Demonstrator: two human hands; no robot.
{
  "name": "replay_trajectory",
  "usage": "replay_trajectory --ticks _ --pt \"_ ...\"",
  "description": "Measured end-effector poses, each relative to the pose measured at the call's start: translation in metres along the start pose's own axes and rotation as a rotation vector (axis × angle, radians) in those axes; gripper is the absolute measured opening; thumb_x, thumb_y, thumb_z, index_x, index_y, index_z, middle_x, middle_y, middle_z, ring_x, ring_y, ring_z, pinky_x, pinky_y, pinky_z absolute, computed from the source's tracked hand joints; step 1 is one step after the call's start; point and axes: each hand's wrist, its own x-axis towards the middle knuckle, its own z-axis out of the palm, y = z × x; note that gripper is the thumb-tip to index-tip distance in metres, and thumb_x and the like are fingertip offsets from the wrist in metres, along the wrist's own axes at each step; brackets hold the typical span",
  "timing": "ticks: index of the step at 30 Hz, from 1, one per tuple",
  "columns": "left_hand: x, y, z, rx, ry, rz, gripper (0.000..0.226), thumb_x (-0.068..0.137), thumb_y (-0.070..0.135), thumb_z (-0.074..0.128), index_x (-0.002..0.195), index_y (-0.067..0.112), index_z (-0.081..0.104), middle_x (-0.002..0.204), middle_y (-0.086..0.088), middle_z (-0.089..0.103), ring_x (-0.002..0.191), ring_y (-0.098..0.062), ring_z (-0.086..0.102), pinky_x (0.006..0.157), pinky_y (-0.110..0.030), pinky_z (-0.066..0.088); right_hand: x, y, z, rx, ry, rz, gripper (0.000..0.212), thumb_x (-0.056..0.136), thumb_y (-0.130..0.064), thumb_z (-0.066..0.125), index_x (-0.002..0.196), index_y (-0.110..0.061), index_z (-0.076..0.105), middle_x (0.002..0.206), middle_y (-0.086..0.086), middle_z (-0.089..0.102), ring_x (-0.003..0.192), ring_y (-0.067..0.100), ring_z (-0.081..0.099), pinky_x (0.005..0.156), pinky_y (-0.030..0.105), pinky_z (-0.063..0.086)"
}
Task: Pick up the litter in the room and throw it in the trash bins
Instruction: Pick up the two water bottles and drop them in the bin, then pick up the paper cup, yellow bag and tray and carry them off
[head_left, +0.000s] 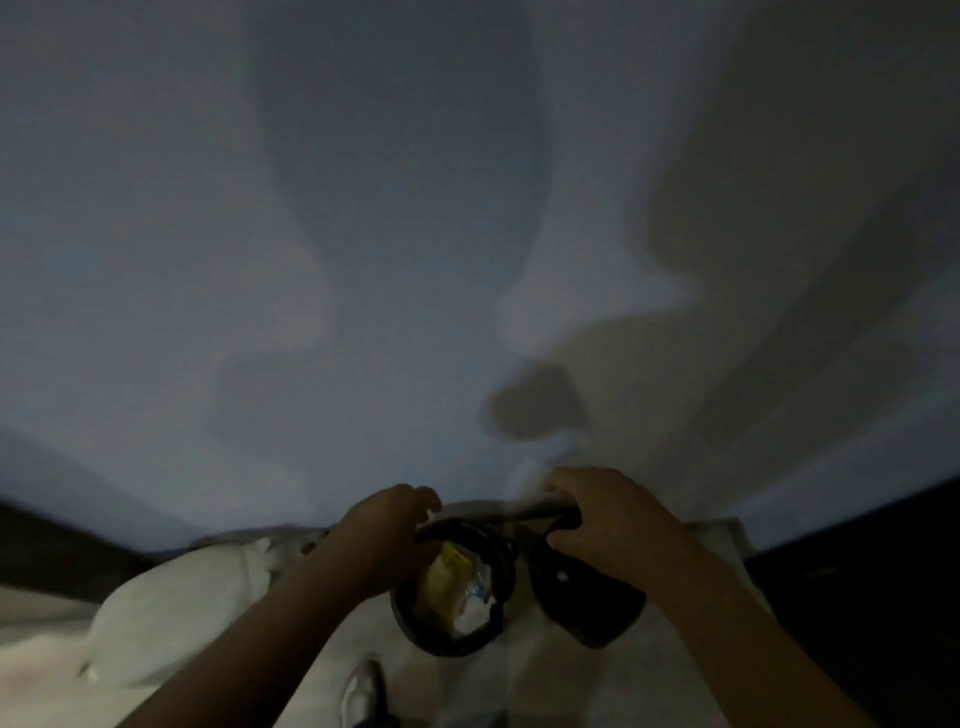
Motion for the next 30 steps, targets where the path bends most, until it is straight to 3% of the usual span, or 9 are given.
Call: replay_trajectory --ticks 5,10,17,25,30 --pt "-0.056 -0.003 -0.030 -0.041 0.217 -0.094 0.046 0.088 0.040 0.061 0.130 0.027 0.049 0.122 0.006 0.057 0.106 -0.010 0.056 0.086 -0.020 0.044 0.002 -0.054 -0.042 -0.058 0.042 -0.218 0.056 0.080 -0.031 0.068 0.133 -0.026 0.050 0.131 -0.004 0.054 0.119 0.012 0.050 0.091 0.020 0.038" --pt "-0.123 -0.026 -0.076 -0.029 0.471 -0.203 0.046 0.088 0.042 0.060 0.130 0.029 0.049 0.122 0.009 0.057 0.105 -0.008 0.057 0.086 -0.018 0.044 0.007 -0.143 -0.070 -0.099 0.078 -0.477 0.050 0.081 -0.031 0.068 0.129 -0.026 0.053 0.125 -0.006 0.056 0.110 0.010 0.053 0.092 0.023 0.043" --pt "-0.263 -0.081 -0.128 0.052 0.767 -0.440 0.046 0.086 0.043 0.060 0.129 0.031 0.049 0.121 0.010 0.057 0.104 -0.009 0.058 0.087 -0.022 0.047 -0.013 -0.309 -0.079 -0.200 0.129 -0.851 0.050 0.081 -0.036 0.067 0.128 -0.030 0.052 0.128 -0.009 0.054 0.114 0.009 0.052 0.094 0.025 0.042" --pt "-0.485 -0.139 -0.099 0.089 1.022 -0.764 0.045 0.085 0.043 0.062 0.126 0.030 0.053 0.121 0.010 0.056 0.108 -0.007 0.057 0.088 -0.018 0.042 -0.112 -0.503 -0.017 -0.183 0.110 -1.243 0.052 0.083 -0.034 0.066 0.132 -0.031 0.050 0.130 -0.009 0.053 0.116 0.009 0.052 0.095 0.024 0.043" --pt "-0.629 -0.160 -0.051 0.094 1.137 -0.958 0.041 0.085 0.041 0.062 0.123 0.029 0.054 0.121 0.012 0.057 0.108 -0.005 0.056 0.089 -0.019 0.044 -0.213 -0.608 0.058 -0.141 0.076 -1.471 0.045 0.078 -0.034 0.070 0.121 -0.031 0.059 0.118 -0.012 0.059 0.108 0.007 0.056 0.088 0.021 0.043"
